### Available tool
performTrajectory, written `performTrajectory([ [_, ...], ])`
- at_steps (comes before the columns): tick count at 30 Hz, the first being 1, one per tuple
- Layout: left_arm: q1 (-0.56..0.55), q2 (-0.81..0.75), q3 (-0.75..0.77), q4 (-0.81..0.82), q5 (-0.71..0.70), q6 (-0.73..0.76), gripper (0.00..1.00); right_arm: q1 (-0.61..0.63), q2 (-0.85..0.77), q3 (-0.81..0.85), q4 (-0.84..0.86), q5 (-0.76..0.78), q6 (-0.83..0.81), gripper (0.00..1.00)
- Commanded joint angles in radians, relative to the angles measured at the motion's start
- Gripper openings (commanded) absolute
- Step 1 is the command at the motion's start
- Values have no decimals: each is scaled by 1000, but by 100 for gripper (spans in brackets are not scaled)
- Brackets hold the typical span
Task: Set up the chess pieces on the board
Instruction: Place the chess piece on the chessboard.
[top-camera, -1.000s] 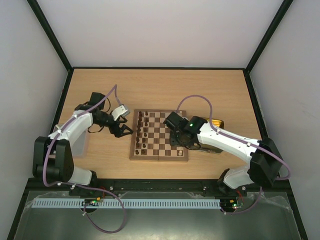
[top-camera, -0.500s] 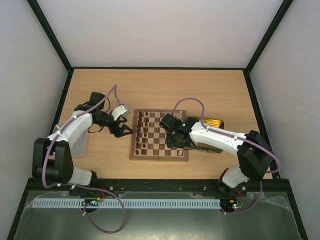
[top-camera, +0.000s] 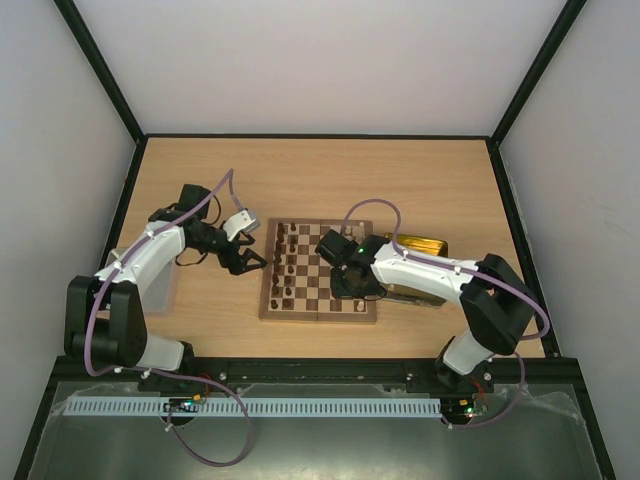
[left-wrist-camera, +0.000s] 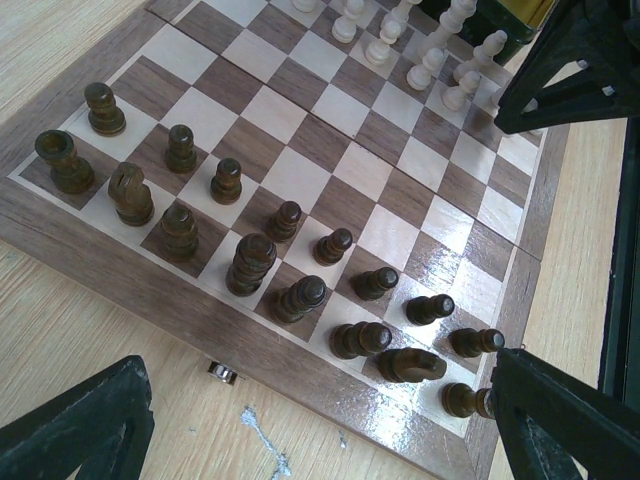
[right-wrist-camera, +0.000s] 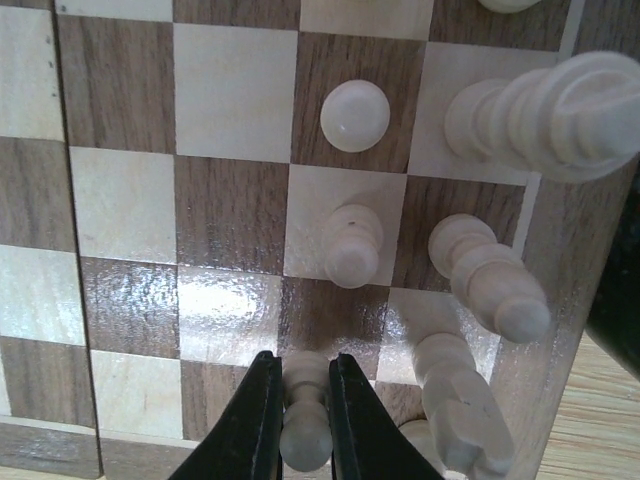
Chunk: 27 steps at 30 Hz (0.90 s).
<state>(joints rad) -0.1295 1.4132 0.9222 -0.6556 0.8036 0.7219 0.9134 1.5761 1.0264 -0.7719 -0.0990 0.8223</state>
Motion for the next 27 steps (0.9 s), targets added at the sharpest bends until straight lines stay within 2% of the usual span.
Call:
performTrajectory([
  [1, 4, -13, -1, -7, 26, 13, 92, 6, 19, -15, 8, 19, -7, 8],
  [17, 4, 0, -10, -9, 42, 30, 92, 2, 65, 9, 3, 55, -4, 8],
  [22, 4, 6, -9, -10, 44, 33, 92, -2, 75, 23, 0, 56, -9, 16],
  [27, 4, 12, -10, -12, 48, 36, 92, -3, 73, 36, -4, 61, -15, 17],
])
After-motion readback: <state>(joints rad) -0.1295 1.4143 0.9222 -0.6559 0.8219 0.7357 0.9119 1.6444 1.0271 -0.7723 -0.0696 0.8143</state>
